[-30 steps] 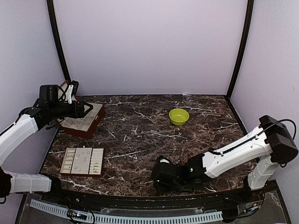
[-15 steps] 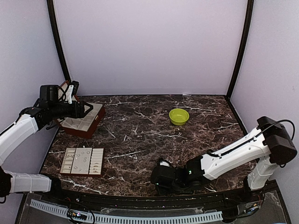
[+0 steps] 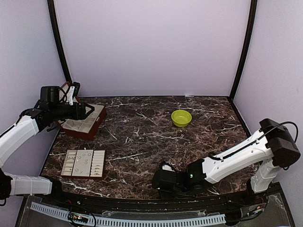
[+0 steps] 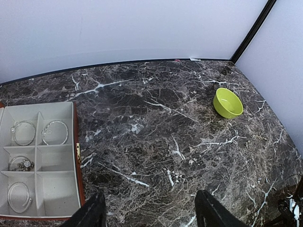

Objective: Organize the mixed jewelry
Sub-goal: Pick up the bracelet from the center of the board.

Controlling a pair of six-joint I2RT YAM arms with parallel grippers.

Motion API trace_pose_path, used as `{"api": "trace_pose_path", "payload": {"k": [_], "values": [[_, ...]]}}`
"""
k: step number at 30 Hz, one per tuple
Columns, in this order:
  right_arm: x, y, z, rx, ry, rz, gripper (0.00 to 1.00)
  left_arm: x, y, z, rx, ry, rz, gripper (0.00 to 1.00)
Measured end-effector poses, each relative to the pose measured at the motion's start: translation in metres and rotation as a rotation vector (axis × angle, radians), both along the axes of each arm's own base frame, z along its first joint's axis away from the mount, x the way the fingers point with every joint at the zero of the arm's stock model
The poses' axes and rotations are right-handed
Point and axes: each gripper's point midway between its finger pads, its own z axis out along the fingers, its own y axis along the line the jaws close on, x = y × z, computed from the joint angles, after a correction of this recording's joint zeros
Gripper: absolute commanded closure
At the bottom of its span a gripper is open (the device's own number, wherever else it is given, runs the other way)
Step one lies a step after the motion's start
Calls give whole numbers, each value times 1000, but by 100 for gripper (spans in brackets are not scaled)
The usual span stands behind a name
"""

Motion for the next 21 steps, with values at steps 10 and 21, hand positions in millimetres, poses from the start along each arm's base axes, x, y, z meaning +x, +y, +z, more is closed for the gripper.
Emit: {"api": "trace_pose_path", "payload": {"k": [10, 21], "values": [[-2, 2, -1, -1, -8, -2, 83, 1, 0, -2, 0, 5, -1, 34], [4, 11, 3, 10, -35, -18, 93, 1, -1, -2, -1, 8, -3, 34]]}}
